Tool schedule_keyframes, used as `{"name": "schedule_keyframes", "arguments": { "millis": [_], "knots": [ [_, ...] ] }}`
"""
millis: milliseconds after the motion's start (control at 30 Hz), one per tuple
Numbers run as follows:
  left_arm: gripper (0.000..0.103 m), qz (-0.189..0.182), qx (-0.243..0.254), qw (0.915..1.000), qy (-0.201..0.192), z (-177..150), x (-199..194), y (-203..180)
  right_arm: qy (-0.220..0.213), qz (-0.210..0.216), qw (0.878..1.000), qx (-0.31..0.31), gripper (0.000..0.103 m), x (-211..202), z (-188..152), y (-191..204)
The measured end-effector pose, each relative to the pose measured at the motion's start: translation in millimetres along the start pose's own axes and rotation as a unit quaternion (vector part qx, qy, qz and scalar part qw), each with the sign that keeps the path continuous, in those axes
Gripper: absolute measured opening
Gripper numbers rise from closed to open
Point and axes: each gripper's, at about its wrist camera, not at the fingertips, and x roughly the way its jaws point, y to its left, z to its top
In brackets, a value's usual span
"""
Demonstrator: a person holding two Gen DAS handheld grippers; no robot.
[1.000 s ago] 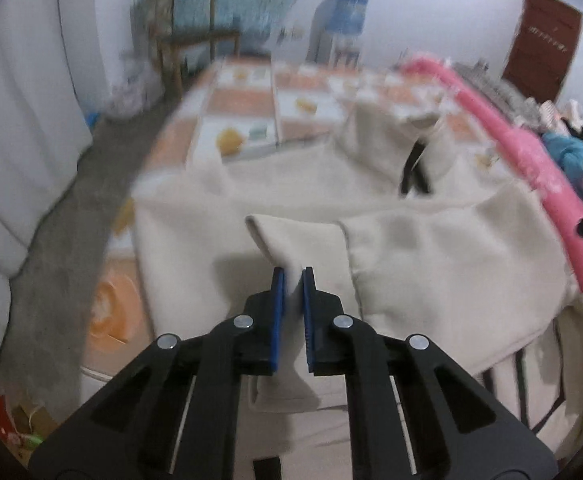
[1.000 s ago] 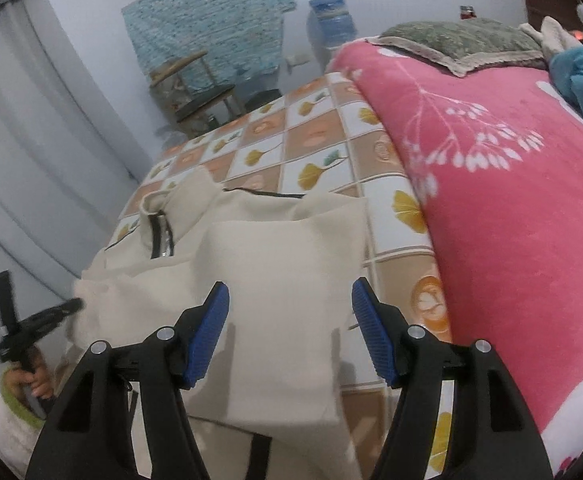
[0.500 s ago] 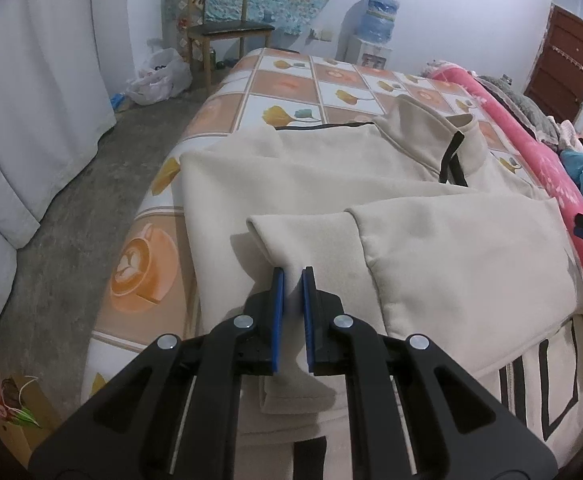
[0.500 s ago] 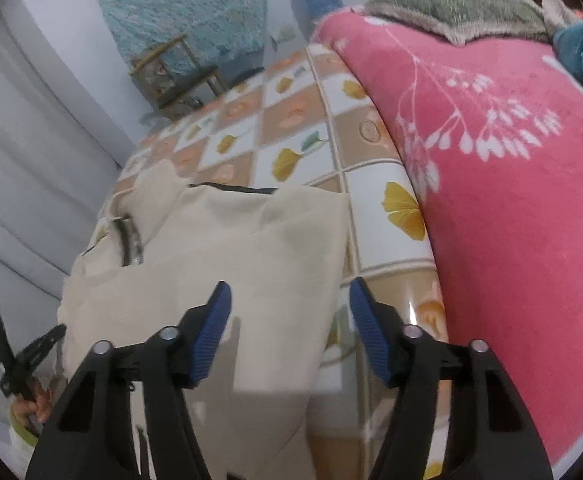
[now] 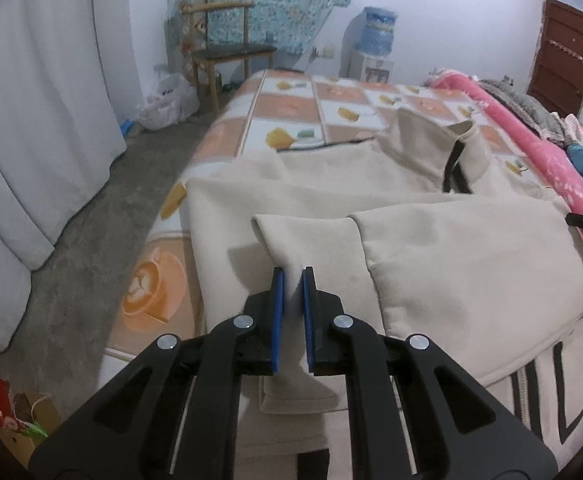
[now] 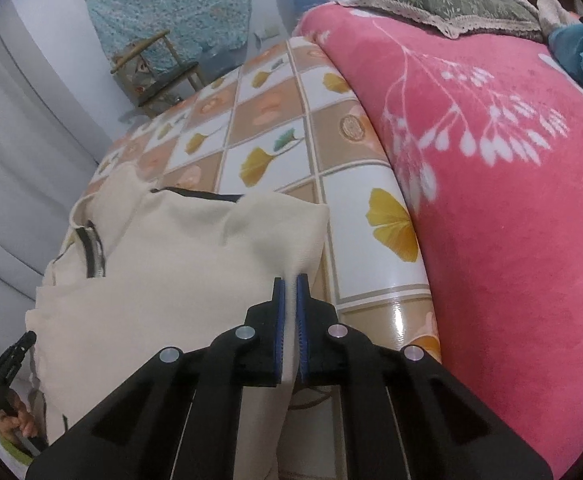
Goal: Fold large clothes
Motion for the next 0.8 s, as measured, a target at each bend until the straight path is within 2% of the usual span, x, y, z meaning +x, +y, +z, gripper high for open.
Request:
{"name": "schedule_keyframes", "arguments": {
  "millis": [100, 333, 567, 633, 667, 767, 800],
  "knots": [
    [0.009, 0.003, -0.001, 1.0000, 0.004, -3.6, 6.1, 0.7, -0.005, 0.002, 1.000, 0.002, 0.006, -1.0, -0.2, -0.6],
    [0.009, 0.009, 0.012, 0.9992, -0.037, 6.0, -14.7, -6.7, -0.032, -0.007, 0.999, -0.019, 0.006, -16.0, 4.0, 8.7],
    [0.011, 0.016, 0.004, 0.9999, 0.005, -1.2, 13.0, -1.1, -0.015, -0.016, 1.000, -0.005, 0.006, 0.4, 0.5, 1.2],
    [0.015, 0.023, 0.001, 0.9997, 0.003, 0.5, 9.9, -1.0, -0.012, -0.018, 1.000, 0.001, 0.015, -4.6, 0.6, -0.9],
    [0.016, 0.024, -0.001, 0.9997, 0.003, 1.5, 7.1, -0.2, -0.013, -0.030, 0.999, 0.000, 0.023, -9.6, 0.5, -0.5],
    [0.042, 0.030, 0.000, 0.9995, -0.003, 2.6, -3.9, 0.3, -0.033, -0.055, 0.997, -0.042, 0.035, -35.6, -6.8, 14.2],
    [0.043, 0.025, 0.003, 0.9996, -0.011, 1.8, -11.3, -0.6, -0.040, -0.046, 0.996, -0.065, 0.037, -48.1, -14.5, 23.7]
  ]
}}
